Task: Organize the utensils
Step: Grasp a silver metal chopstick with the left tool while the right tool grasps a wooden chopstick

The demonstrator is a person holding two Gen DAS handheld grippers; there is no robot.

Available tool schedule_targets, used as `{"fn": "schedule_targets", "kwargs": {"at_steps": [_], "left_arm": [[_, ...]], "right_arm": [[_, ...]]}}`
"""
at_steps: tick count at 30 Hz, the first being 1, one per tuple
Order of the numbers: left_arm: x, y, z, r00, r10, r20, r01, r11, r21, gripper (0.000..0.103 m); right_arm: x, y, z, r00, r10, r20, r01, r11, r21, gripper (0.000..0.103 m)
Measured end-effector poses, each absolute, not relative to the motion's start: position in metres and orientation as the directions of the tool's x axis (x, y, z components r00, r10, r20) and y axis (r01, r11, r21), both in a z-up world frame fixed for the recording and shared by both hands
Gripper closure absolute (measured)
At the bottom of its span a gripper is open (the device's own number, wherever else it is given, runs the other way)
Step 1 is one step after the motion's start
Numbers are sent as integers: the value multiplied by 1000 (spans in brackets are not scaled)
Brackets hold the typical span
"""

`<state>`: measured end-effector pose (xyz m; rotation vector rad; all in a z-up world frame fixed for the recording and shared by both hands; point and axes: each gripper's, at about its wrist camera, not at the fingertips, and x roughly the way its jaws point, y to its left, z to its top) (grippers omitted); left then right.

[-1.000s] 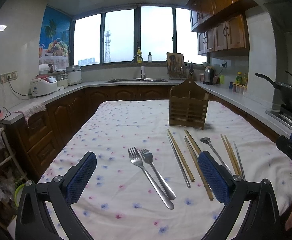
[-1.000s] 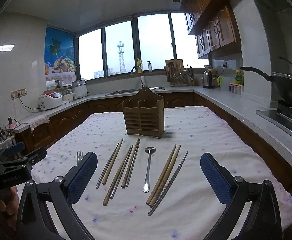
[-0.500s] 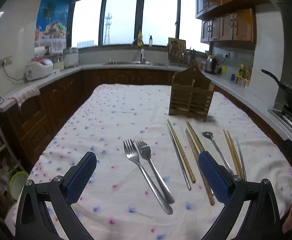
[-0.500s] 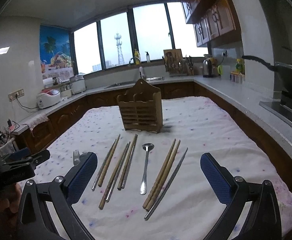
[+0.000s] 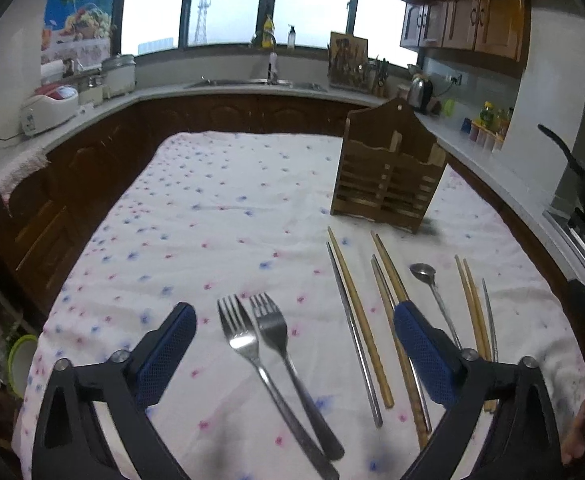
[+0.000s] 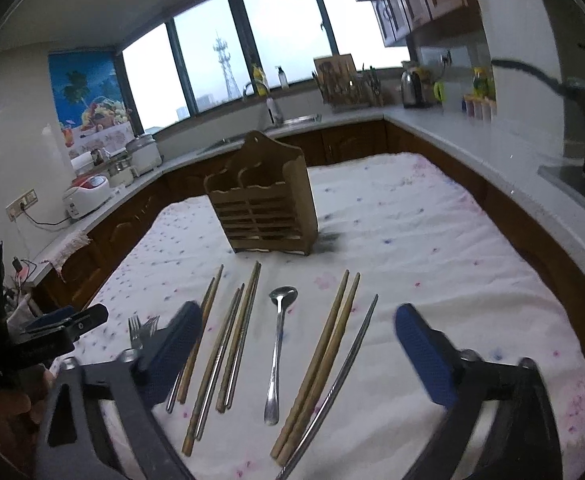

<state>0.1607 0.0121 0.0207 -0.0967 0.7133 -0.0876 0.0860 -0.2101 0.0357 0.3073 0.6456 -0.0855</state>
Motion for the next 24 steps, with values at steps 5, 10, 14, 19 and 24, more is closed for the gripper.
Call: {"fn": "schedule_targets", "kwargs": {"at_steps": [5, 10, 14, 19, 24], "left_arm": [[198, 6, 19, 709, -149, -690, 84, 988, -127, 22], [243, -4, 8, 647, -154, -747, 116, 988, -104, 45], [278, -9, -5, 587, -167, -792, 126, 985, -114, 53], [314, -15, -20, 555, -156, -817, 131, 986, -99, 59], [336, -14, -37, 527, -144, -838, 125, 988, -92, 62]], "right_arm": [[116, -220, 28, 760, 53, -648, 171, 945, 278, 43], [149, -232, 10, 708, 97, -700, 183, 932, 314, 64], [171, -238, -8, 664, 109, -740, 200, 927, 316, 70], [194, -240, -28, 615, 111, -781, 213, 930, 300, 77], [211, -249, -46, 569, 98, -816, 250, 925, 285, 77]]}}
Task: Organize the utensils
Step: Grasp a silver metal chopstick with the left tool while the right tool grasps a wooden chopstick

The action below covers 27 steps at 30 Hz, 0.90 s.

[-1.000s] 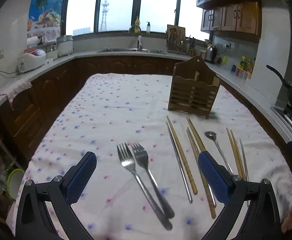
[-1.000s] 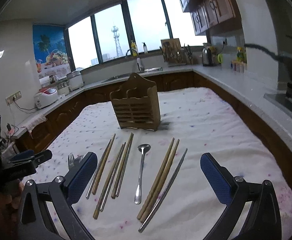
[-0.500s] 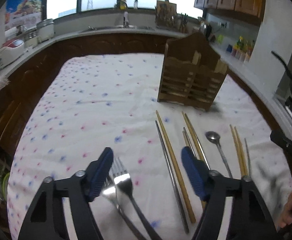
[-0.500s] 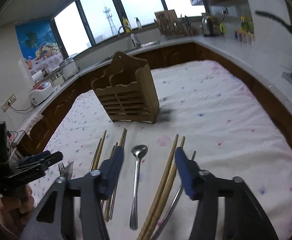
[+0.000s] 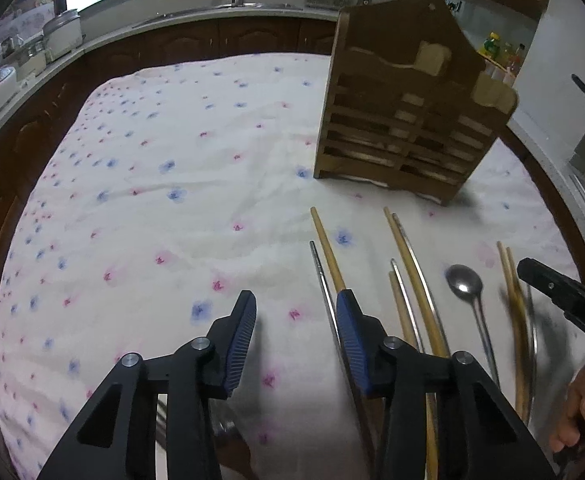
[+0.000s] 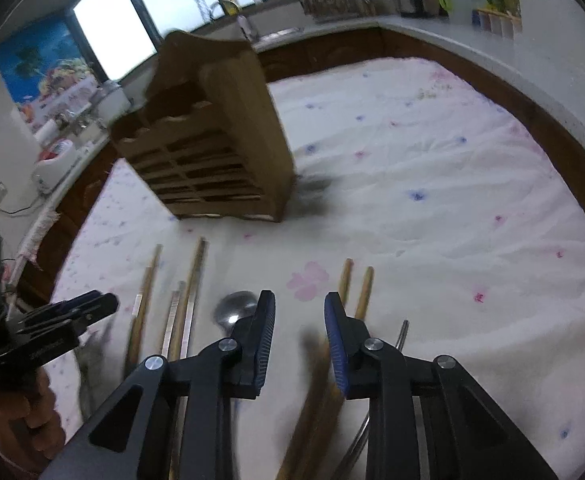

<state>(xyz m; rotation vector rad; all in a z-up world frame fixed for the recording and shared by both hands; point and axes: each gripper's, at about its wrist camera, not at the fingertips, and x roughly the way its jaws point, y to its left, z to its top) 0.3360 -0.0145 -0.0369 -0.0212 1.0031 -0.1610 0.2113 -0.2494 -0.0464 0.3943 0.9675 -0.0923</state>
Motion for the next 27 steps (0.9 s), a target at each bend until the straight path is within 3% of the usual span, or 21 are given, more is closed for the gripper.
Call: {"fn": "schedule_targets", "kwargs": {"at_steps": [4, 12, 17, 19, 27], "left_arm": [[347, -13, -47, 506, -147, -850, 121, 988, -98, 68], [360, -18, -55, 486, -178, -855, 145, 982, -122, 69], [362, -27, -62, 479, -138, -867, 166, 984, -65, 76], [362, -30, -63, 473, -131, -871, 179, 983, -51, 84], [382, -32, -62, 400, -173, -900, 235, 969, -81, 87]], "right_arm": [[220, -252, -57, 543, 113, -832, 247, 926, 287, 77], [224, -253, -63, 541, 130, -831, 238, 924, 299, 77], [229, -253, -64, 540, 138, -830, 234, 923, 305, 77], [228, -254, -63, 536, 149, -831, 227, 922, 312, 79], [241, -244, -63, 510, 114, -852, 189, 952, 241, 79]]}}
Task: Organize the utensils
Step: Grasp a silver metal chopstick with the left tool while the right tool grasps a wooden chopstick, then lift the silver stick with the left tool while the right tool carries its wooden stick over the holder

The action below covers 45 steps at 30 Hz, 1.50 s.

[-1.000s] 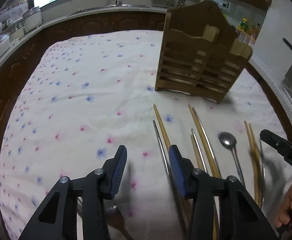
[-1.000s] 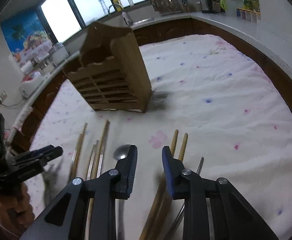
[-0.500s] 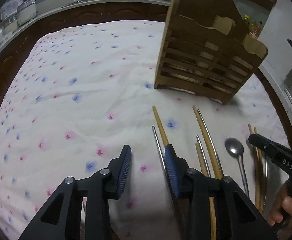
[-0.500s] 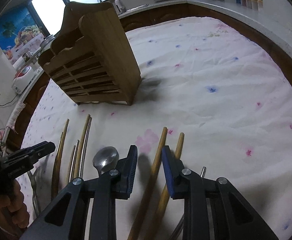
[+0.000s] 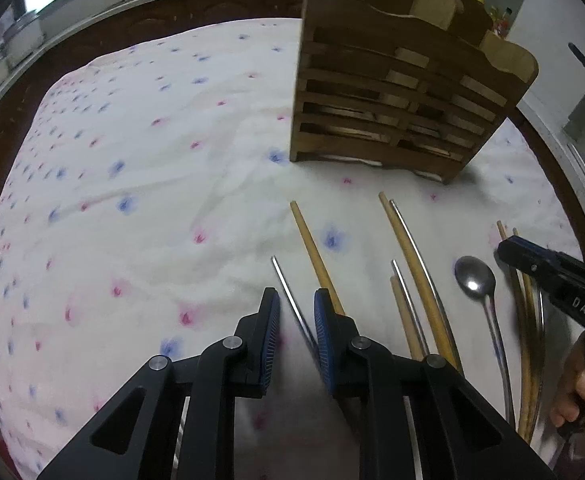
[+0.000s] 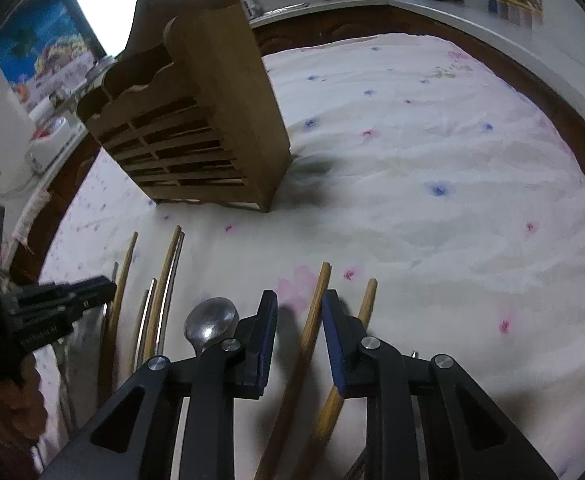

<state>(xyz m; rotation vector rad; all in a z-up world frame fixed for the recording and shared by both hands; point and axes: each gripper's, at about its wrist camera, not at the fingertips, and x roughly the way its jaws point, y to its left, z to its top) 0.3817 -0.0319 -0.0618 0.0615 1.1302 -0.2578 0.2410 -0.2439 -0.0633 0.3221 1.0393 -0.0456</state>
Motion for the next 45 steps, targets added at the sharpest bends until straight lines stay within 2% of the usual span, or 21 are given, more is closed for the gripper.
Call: {"fn": "schedule_targets", "kwargs": {"at_steps": [3, 5, 8, 17, 24, 32, 45], "left_arm": [[379, -39, -62, 413, -145, -899, 254, 966, -39, 93], [378, -41, -63, 428, -141, -893, 255, 966, -31, 95], [372, -43, -64, 453, -143, -880, 256, 966, -26, 98], [337, -25, -33, 499, -239, -833, 247, 961, -127, 101], [291, 1, 33, 599, -320, -734, 262, 945, -197, 101], [229, 27, 86, 694, -364, -621, 300, 930, -210, 101], [204, 43, 108, 752, -390, -532, 308, 921, -239, 101]], "right_arm": [[241, -238, -64, 514, 87, -853, 172, 964, 202, 79], [239, -236, -64, 515, 43, -856, 177, 972, 156, 93], [236, -241, -63, 523, 92, -847, 185, 958, 218, 95], [205, -237, -16, 614, 177, -769, 145, 933, 330, 97], [184, -226, 38, 694, 183, -696, 91, 937, 337, 98], [164, -220, 99, 788, 150, -598, 53, 950, 308, 98], [160, -221, 135, 849, 119, -515, 49, 953, 300, 98]]}}
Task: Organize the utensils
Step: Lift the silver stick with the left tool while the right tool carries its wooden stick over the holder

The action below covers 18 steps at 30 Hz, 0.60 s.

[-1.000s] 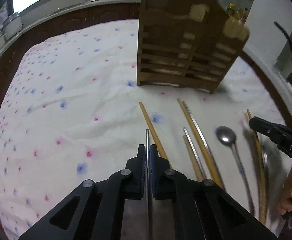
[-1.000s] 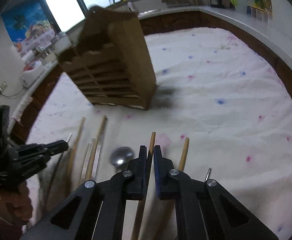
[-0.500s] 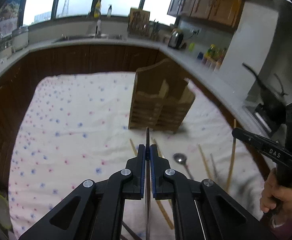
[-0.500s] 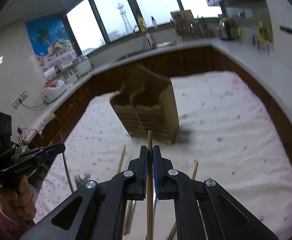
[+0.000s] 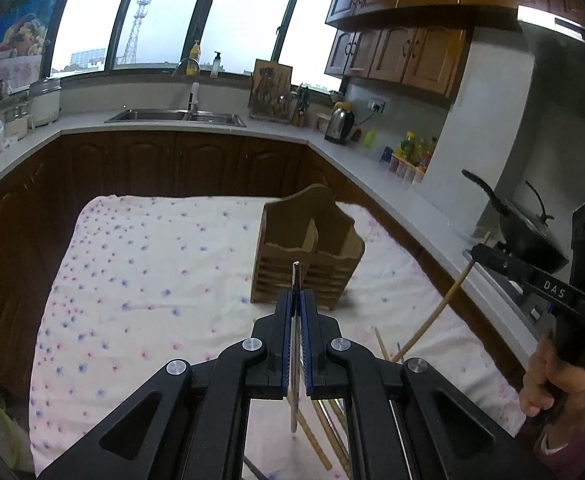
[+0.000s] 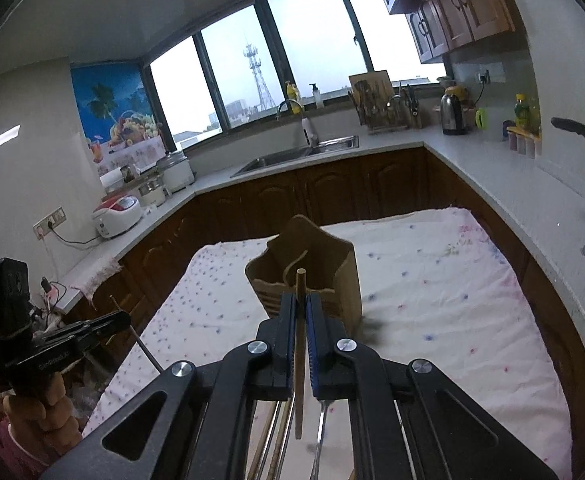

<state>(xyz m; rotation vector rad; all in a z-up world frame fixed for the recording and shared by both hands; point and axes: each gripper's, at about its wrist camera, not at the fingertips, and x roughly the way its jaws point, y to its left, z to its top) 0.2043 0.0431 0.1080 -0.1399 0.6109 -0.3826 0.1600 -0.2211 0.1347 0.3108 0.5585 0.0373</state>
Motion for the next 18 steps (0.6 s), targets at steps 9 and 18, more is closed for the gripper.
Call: {"fn": "schedule_targets", "kwargs": {"at_steps": [9, 18], "left_arm": [[221, 49, 117, 783, -398, -478, 299, 914, -273, 101], [249, 49, 133, 813, -409, -414, 310, 907, -286, 101]], "right_arm": [[170, -234, 144, 873, 103, -477, 59, 948, 314, 98], [195, -250, 174, 915, 60, -399, 75, 946, 315, 98]]}}
